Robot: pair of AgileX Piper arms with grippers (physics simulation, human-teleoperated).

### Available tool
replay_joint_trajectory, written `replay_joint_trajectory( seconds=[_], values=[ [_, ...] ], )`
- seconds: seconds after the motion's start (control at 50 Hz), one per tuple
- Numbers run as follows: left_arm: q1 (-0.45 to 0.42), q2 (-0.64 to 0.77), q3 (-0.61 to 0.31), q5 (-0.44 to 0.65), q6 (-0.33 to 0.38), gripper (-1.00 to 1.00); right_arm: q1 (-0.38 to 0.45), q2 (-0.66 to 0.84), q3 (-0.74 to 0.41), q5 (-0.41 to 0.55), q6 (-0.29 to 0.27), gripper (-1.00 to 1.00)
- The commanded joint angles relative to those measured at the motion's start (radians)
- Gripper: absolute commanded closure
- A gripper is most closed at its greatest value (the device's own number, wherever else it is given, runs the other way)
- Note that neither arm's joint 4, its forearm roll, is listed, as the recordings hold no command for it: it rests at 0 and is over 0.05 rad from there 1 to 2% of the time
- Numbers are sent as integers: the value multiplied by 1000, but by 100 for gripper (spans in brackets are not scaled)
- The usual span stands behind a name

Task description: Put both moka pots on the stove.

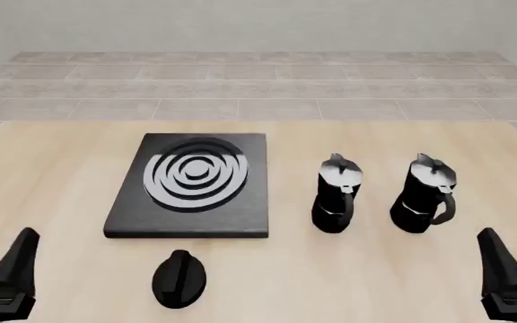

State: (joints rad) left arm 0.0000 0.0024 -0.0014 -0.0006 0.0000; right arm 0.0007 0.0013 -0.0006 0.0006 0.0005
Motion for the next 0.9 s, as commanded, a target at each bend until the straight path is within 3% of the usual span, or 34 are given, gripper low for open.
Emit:
replay_joint_trajectory(
  seconds=[0.02, 0.26, 0.32, 0.4, 0.46, 0.5, 0.6, 0.64, 0.78, 0.9],
  values=[
    [0, 5, -3, -1, 0, -100, 6, 7, -1, 6, -1, -100],
    [0, 5, -3, -1, 0, -100, 21, 4, -1, 15, -13, -100],
    [0, 5, -3, -1, 0, -100, 51, 10, -8, 9, -36, -100],
    [0, 5, -3, -1, 0, -100, 121, 136, -39, -60, -31, -100],
    [0, 5, -3, -1, 0, -100, 147, 237, -53, -96, 1, -100],
    [0, 5, -3, -1, 0, -100, 176, 236, -69, -75, -2, -100],
    [0, 5, -3, -1, 0, -100, 233, 297, -96, -39, 49, -100],
    [0, 5, -3, -1, 0, -100, 240, 288, -110, -25, 28, -100],
    [0, 5, -3, -1, 0, -100, 309, 367, -123, -32, 64, -100],
    [0, 5, -3, -1, 0, -100, 345, 433, -132, -62, 58, -100]
  ],
)
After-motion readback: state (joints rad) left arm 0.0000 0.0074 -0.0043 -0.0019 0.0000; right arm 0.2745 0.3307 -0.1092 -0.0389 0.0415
